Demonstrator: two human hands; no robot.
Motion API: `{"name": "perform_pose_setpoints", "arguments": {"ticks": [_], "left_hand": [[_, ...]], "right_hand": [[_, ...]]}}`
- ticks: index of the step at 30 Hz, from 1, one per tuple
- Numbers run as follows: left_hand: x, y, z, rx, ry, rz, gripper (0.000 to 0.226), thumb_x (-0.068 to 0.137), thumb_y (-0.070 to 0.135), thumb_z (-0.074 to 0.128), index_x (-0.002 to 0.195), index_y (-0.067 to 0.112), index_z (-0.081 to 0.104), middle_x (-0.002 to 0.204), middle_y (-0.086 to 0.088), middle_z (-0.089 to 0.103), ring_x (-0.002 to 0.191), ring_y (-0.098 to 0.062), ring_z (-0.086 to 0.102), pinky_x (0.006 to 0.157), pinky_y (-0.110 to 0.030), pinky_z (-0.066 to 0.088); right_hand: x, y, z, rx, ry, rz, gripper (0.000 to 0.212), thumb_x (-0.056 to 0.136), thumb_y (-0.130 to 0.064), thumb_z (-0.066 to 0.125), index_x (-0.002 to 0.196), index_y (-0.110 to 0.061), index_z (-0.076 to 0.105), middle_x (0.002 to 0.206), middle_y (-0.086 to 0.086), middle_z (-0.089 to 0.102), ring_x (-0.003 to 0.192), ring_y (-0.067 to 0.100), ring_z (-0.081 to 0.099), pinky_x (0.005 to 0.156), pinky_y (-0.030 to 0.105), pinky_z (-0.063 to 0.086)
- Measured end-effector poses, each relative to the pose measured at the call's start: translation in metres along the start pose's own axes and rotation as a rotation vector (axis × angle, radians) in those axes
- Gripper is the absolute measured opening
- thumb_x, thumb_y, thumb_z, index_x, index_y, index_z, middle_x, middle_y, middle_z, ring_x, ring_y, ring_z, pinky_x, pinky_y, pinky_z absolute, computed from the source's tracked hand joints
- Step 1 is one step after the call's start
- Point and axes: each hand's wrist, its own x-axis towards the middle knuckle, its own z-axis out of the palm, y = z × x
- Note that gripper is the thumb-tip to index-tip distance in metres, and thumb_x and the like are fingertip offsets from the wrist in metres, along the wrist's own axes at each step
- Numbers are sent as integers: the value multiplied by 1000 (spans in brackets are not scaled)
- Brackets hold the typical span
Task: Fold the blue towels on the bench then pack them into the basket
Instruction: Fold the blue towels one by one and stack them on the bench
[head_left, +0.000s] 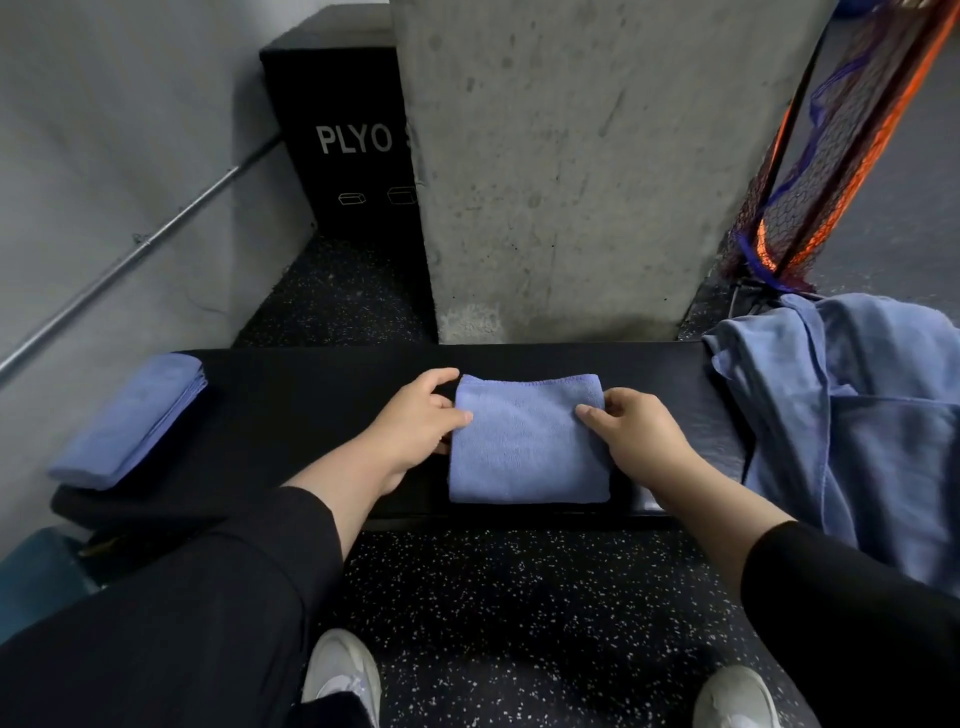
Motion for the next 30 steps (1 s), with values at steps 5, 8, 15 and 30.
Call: {"name": "perform_pose_setpoints", "arguments": {"ticks": [5, 8, 15, 30], "left_hand": [[21, -5, 9, 250, 112, 103, 55, 97, 17, 64, 148, 27, 46, 102, -3, 68, 95, -14, 65, 80, -25, 48], [23, -8, 17, 595, 213, 158, 49, 99, 24, 60, 146, 26, 47, 119, 1, 57, 106, -18, 58, 88, -33, 50], [23, -1, 29, 929, 160, 521, 43, 103, 26, 47, 146, 23, 51, 151, 4, 44, 137, -19, 40, 113, -39, 28], [4, -48, 3, 1120, -193, 293, 65, 106, 53, 18, 162, 28, -2, 164, 21, -17, 152, -2, -15, 126, -45, -6]], "right_hand": [[21, 10, 11, -118, 52, 13, 28, 93, -39, 65, 78, -16, 59, 73, -1, 65, 72, 20, 59, 56, 32, 37], [24, 17, 16, -232, 106, 1, 31, 91, -49, 64, 92, -19, 57, 89, -4, 63, 86, 21, 58, 70, 36, 44], [8, 4, 17, -346, 253, -492, 30, 97, -37, 51, 117, -18, 64, 121, 0, 63, 108, 28, 60, 91, 47, 49], [-3, 42, 15, -646, -348, -371, 78, 92, -69, 7, 161, -32, -1, 164, -21, -14, 149, -3, -16, 125, 47, -3]]}}
